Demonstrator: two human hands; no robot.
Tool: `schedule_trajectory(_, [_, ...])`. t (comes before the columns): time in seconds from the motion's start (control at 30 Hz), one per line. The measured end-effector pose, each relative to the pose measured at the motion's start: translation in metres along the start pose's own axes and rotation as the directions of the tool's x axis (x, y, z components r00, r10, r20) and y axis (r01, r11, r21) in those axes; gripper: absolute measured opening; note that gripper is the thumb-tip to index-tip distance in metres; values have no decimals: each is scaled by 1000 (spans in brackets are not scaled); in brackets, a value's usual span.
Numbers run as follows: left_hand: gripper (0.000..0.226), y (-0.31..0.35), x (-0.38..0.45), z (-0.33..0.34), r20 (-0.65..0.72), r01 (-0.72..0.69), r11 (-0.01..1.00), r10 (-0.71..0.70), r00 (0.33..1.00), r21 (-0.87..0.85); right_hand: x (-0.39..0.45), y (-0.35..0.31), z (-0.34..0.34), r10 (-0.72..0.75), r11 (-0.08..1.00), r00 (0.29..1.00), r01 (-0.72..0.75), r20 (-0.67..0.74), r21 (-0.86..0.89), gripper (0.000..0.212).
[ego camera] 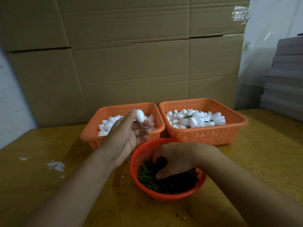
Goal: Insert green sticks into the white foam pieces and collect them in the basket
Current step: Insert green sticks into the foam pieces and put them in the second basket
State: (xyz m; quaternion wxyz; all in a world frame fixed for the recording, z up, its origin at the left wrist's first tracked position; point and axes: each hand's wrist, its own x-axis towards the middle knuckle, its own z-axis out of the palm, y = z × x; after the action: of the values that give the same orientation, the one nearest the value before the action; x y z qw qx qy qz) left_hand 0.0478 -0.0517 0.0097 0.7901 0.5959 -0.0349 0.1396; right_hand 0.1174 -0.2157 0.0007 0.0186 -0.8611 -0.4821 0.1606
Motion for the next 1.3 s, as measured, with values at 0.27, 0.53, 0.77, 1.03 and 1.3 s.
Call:
schedule_trajectory(0.27, [33,2,1,-3,78,99,989,-90,993,-113,0,1,0,4,1000,1000,-4,-8,5,56])
schedule_trajectory(0.53, [32,1,-6,3,98,34,996,-26,995,-80,-1,0,-1,4,1000,1000,-4,-6,4,57])
schedule_trajectory(0.77, [42,2,-8,7,66,9,998,-5,998,-63,-2,-3,-2,-12,1000,1000,12,4,-5,53])
schedule_trajectory(1.03, [36,1,-6,3,69,15,1000,-14,998,-26,0,-2,0,-53,996,994,60,-92,72,19])
schedule_trajectory(1.3, [35,2,-6,3,50,22,999,-21,999,-23,-6,9,-7,-3,1000,998,4,-56,18,34])
